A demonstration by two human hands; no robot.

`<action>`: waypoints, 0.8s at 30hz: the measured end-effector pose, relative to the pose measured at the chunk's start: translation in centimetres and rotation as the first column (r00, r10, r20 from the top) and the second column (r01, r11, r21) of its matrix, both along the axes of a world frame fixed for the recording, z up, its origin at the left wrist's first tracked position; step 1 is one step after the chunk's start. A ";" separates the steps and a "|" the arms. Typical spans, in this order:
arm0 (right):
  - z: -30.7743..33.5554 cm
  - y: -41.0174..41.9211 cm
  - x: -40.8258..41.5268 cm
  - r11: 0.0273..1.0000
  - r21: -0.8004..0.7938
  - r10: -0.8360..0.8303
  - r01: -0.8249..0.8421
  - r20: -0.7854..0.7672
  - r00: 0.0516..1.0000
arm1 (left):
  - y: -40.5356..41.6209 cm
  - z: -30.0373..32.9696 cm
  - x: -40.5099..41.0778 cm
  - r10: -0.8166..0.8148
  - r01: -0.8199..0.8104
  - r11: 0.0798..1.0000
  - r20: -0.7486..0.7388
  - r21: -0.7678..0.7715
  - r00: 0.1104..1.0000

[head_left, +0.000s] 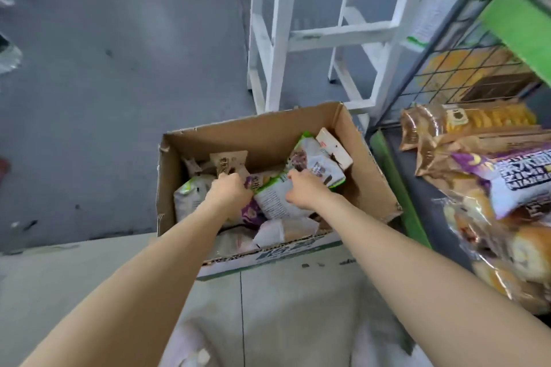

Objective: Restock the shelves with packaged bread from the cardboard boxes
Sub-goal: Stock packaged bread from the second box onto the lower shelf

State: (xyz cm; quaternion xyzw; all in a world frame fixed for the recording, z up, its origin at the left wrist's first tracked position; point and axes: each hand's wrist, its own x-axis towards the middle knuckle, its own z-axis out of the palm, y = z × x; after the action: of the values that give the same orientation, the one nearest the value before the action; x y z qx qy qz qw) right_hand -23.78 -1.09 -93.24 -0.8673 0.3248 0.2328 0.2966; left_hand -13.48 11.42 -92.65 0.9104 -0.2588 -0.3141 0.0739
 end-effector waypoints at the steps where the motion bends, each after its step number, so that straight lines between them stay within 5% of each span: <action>1: -1.0 -0.1 0.7 0.999 -0.019 0.034 -0.035 -0.009 0.999 | 0.2 -1.2 0.5 0.003 -0.002 0.999 -0.011 0.042 1.000; 7: -5.9 -1.2 4.1 0.955 -0.017 0.291 -0.297 -0.153 0.944 | 0.1 -6.6 2.5 -0.060 0.070 0.987 -0.068 0.145 0.996; 13: -6.1 -1.8 4.5 0.829 -0.307 0.369 -0.467 -0.327 0.870 | 0.2 -9.4 3.1 -0.059 0.064 0.982 -0.032 0.179 0.998; 16: -4.9 -2.2 3.6 0.811 -0.333 0.368 -0.481 -0.350 0.862 | 0.4 -10.2 3.2 -0.029 0.033 0.985 -0.028 0.170 0.999; 20: -2.2 -2.8 2.2 0.960 -0.230 0.152 -0.157 -0.040 0.988 | 1.0 -9.8 2.4 -0.186 0.170 0.969 0.075 0.179 0.980; 24: -0.3 -2.4 0.6 0.949 -0.306 0.163 -0.073 0.278 0.947 | 0.7 -10.0 2.6 -0.190 0.161 0.978 0.250 0.132 0.949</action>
State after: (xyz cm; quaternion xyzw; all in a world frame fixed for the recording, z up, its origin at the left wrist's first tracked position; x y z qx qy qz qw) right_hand -23.20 -3.52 -93.58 -0.9448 0.2538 0.0653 0.1965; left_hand -10.86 12.08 -102.66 0.9198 -0.3286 -0.2106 -0.0395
